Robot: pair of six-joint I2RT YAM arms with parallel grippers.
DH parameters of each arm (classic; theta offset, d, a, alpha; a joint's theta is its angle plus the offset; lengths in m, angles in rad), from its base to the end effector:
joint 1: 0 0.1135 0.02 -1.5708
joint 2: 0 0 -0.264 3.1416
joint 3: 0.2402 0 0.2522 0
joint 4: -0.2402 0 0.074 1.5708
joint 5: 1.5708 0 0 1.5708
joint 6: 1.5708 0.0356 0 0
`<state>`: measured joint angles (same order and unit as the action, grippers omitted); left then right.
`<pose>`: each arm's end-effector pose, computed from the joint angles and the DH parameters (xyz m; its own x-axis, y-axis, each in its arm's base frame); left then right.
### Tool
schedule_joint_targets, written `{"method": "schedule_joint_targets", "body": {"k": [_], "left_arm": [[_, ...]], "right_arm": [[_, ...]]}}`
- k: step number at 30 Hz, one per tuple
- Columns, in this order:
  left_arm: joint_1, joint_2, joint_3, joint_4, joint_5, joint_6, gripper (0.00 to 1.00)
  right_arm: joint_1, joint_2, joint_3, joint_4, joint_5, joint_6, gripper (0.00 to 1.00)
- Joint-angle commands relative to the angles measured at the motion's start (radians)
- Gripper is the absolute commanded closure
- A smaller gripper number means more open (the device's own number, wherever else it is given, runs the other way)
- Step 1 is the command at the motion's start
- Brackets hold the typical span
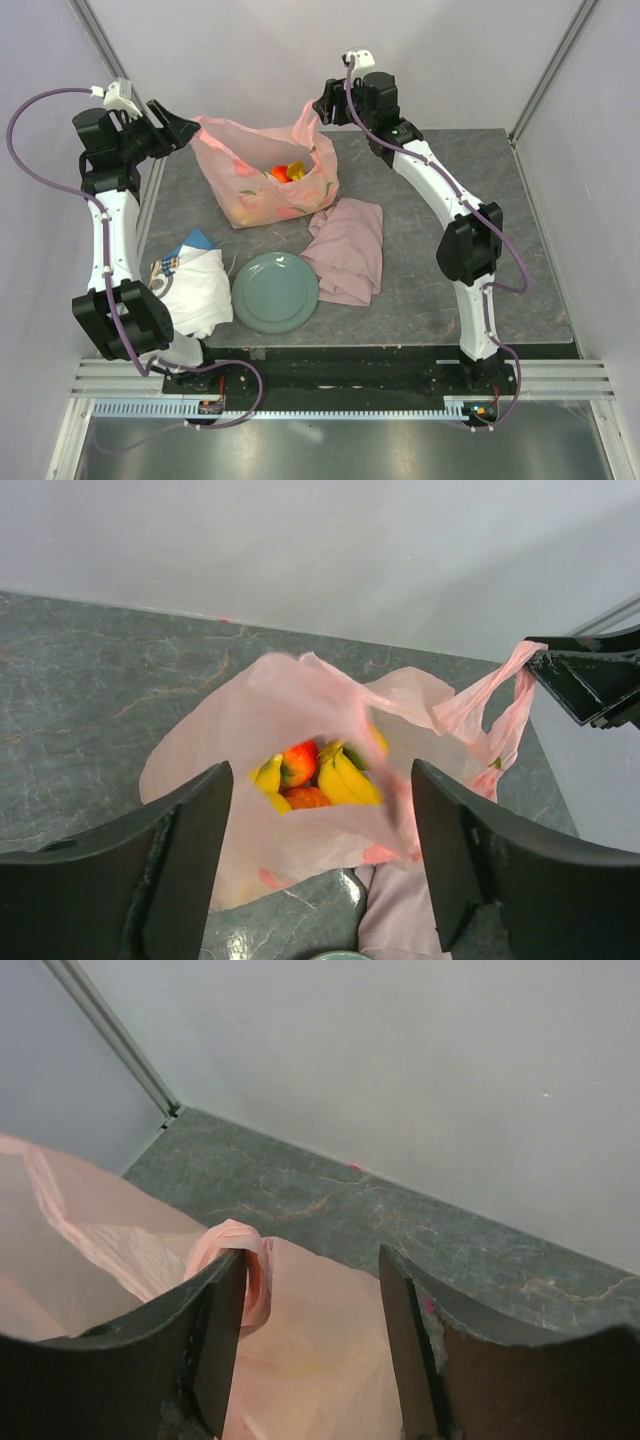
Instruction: Place the fruits into the plastic bag
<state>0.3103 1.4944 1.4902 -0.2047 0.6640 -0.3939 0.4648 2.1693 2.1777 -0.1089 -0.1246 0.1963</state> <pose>0.3351 0.0844 0.4145 -0.3104 -0.4169 -0.8543 0.2323 0.8382 -0.4935 0.4646 0.2379 0.3827 -0.1963 0.1181 -0.9734 -0.5271 0.8244 0.2063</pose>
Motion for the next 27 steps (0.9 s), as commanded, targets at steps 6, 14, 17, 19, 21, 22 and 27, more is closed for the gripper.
{"method": "schedule_joint_targets", "body": {"k": [6, 14, 17, 19, 21, 22, 27], "left_arm": [[0.003, -0.129, -0.076, 0.102, 0.014, 0.018, 0.12], [0.001, -0.259, -0.169, 0.113, -0.090, 0.027, 0.08], [0.001, -0.307, -0.209, 0.110, -0.101, 0.033, 0.08], [0.003, -0.354, -0.255, 0.113, -0.113, 0.044, 0.08], [0.003, -0.385, -0.284, 0.113, -0.133, 0.066, 0.08], [0.000, -0.411, -0.307, 0.110, -0.132, 0.073, 0.08], [0.001, -0.508, -0.386, 0.114, -0.107, 0.112, 0.08]], "right_arm": [[0.002, -0.186, -0.148, 0.095, -0.155, -0.006, 0.21], [0.000, -0.328, -0.328, 0.132, -0.294, 0.034, 0.12], [-0.006, -0.385, -0.406, 0.124, -0.335, 0.051, 0.09], [-0.008, -0.429, -0.502, 0.139, -0.354, 0.051, 0.08], [-0.008, -0.506, -0.570, 0.169, -0.369, 0.049, 0.07], [-0.009, -0.529, -0.619, 0.170, -0.371, 0.048, 0.07], [-0.063, -0.715, -0.786, 0.186, -0.250, 0.069, 0.07]]}}
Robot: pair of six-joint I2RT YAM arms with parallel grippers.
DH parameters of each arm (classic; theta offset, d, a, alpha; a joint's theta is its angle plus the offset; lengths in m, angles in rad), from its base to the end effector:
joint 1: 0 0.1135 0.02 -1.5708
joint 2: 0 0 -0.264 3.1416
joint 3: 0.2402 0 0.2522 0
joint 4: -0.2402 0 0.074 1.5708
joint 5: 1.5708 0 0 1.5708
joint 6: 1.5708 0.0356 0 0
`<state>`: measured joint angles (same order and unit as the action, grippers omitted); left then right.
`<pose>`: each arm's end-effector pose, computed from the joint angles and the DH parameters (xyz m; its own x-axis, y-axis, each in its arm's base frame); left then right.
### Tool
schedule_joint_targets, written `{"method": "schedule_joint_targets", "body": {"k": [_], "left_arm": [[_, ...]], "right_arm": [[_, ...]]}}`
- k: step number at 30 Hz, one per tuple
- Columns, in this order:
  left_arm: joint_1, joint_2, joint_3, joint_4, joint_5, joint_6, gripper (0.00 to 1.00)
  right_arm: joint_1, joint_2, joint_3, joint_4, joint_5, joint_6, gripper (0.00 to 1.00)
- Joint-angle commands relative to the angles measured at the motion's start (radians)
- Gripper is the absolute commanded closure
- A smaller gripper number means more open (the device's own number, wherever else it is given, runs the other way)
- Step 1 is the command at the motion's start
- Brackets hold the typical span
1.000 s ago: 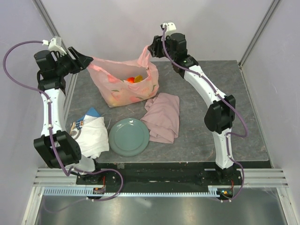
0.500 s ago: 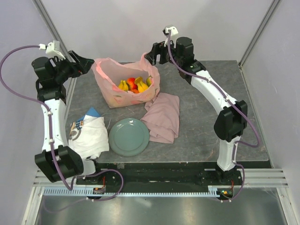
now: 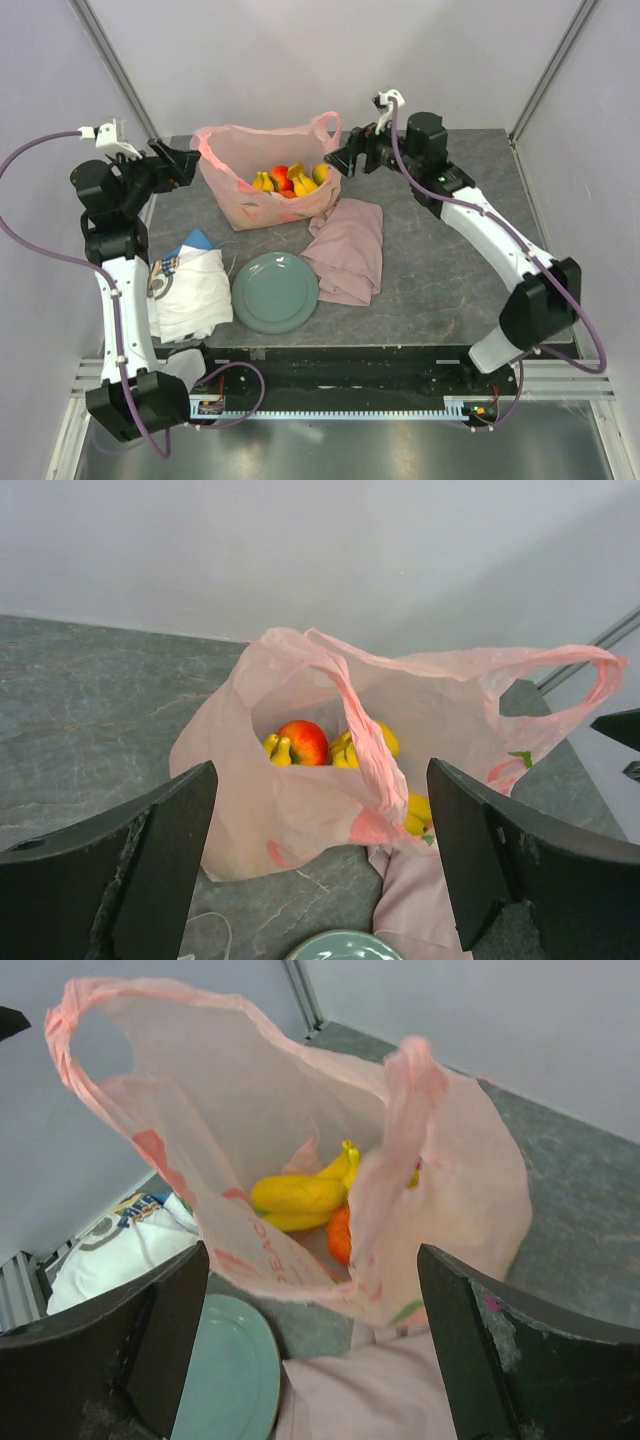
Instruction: Place the fruits into the plastic bag
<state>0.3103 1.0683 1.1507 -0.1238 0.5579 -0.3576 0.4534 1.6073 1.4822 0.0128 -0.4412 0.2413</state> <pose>0.2306 0.0542 0.4205 -0.1226 -0.3511 -0.9283 0.2154 0.9036 -0.3702 0.3401 0.1826 0.3944 -0.2836 0.1022 -0.9535 -0.7309 0.6206 0.2839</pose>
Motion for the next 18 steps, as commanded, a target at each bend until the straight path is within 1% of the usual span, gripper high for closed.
{"method": "schedule_joint_targets", "body": {"k": [1, 2, 3, 4, 6, 9, 14, 18], "left_arm": [[0.001, -0.103, -0.075, 0.033, 0.000, 0.084, 0.08], [0.000, -0.140, -0.091, 0.032, 0.000, 0.101, 0.07], [0.000, -0.158, -0.104, 0.026, 0.000, 0.106, 0.07], [-0.002, -0.172, -0.124, 0.023, 0.002, 0.109, 0.07], [-0.005, -0.202, -0.141, 0.010, 0.013, 0.108, 0.05], [-0.010, -0.237, -0.166, -0.005, 0.026, 0.094, 0.04], [-0.019, -0.278, -0.166, -0.066, 0.022, 0.098, 0.02], [-0.028, -0.289, -0.174, -0.089, -0.006, 0.108, 0.02]], "right_arm": [[-0.071, -0.179, -0.147, 0.068, 0.081, 0.053, 0.07], [-0.097, -0.229, -0.175, 0.075, 0.085, 0.067, 0.07], [-0.148, -0.256, -0.204, 0.090, 0.094, 0.084, 0.07], [-0.171, -0.279, -0.258, 0.092, 0.117, 0.098, 0.07], [-0.237, -0.352, -0.304, 0.085, 0.150, 0.101, 0.07], [-0.303, -0.452, -0.384, 0.049, 0.232, 0.086, 0.07], [-0.334, -0.619, -0.494, -0.011, 0.435, 0.023, 0.07], [-0.338, -0.707, -0.575, -0.054, 0.532, 0.004, 0.06]]}}
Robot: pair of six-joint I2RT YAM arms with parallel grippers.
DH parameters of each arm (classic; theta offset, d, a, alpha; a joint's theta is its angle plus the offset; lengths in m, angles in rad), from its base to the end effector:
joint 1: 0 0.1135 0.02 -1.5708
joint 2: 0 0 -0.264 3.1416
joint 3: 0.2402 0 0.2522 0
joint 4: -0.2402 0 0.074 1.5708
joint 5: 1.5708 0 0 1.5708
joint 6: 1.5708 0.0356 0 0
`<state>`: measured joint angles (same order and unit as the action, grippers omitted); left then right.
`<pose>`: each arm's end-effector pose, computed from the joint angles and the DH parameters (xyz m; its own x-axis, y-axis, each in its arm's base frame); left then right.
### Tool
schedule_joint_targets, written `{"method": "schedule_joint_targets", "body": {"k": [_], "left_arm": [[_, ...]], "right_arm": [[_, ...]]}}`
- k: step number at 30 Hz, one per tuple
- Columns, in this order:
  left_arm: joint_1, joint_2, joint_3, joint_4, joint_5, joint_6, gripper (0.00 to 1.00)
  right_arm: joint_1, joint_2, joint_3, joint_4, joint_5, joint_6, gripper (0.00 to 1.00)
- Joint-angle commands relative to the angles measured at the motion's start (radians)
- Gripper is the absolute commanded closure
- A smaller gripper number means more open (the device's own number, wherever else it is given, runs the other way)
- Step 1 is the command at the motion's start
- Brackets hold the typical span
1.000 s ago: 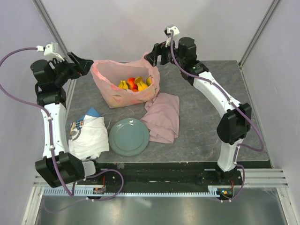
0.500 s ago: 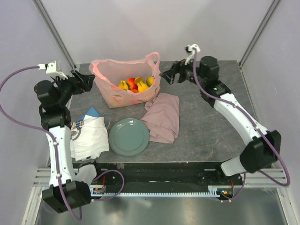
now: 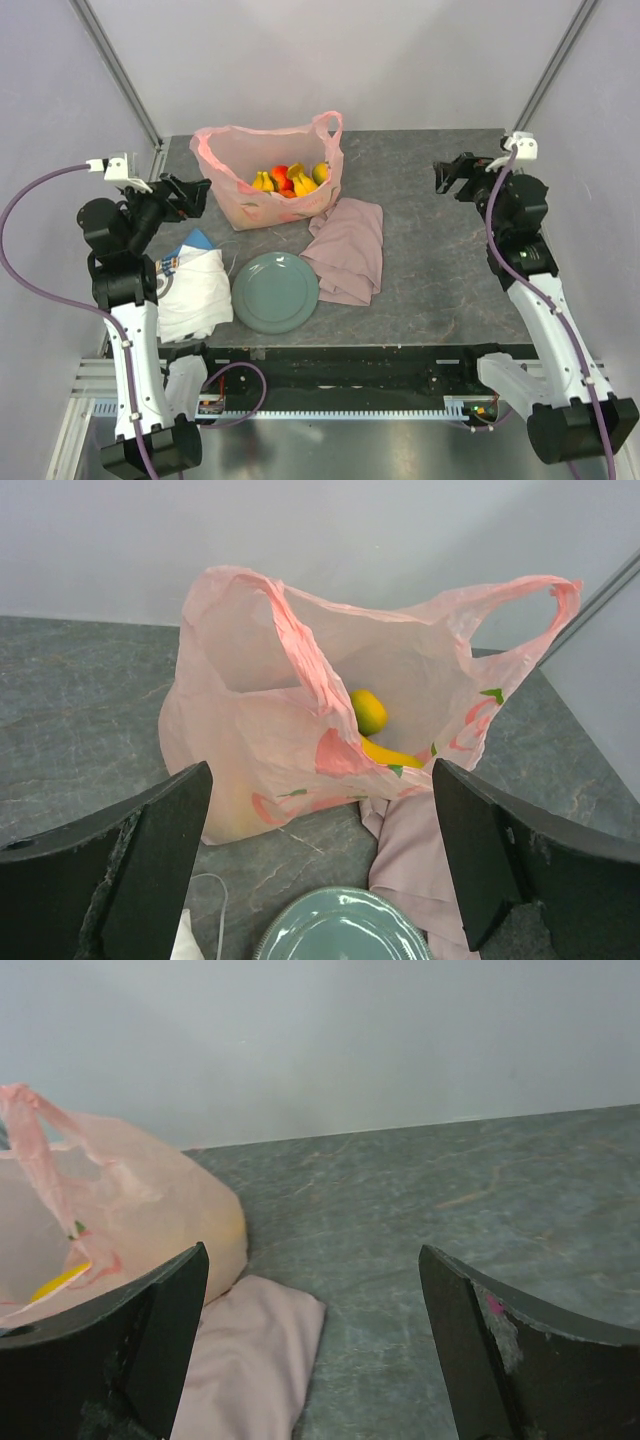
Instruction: Place the fruits into the plastic bag
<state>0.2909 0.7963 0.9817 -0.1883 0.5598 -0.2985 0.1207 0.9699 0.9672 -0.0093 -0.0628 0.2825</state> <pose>0.1675 0.0304 0.4060 -0.0808 -0.2843 -0.9553 0.2531 0.9212 -0.2955 0.2235 0.0294 0.3893 -0.0623 0.2727 -0.9601 -0.1719 0.9446 0.2795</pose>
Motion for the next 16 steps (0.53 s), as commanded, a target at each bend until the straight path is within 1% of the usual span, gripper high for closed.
{"method": "schedule_joint_targets", "body": {"k": [1, 5, 16], "left_arm": [[-0.009, -0.023, -0.014, -0.025, -0.011, 0.052, 0.02], [-0.016, -0.031, -0.028, -0.026, -0.020, 0.058, 0.02], [-0.025, -0.051, -0.034, -0.027, -0.037, 0.075, 0.01]], "right_arm": [[-0.006, -0.094, -0.073, -0.034, 0.167, -0.039, 0.06], [-0.009, -0.120, -0.104, -0.047, 0.195, -0.046, 0.05], [-0.010, -0.106, -0.113, -0.047, 0.181, -0.039, 0.05]]}}
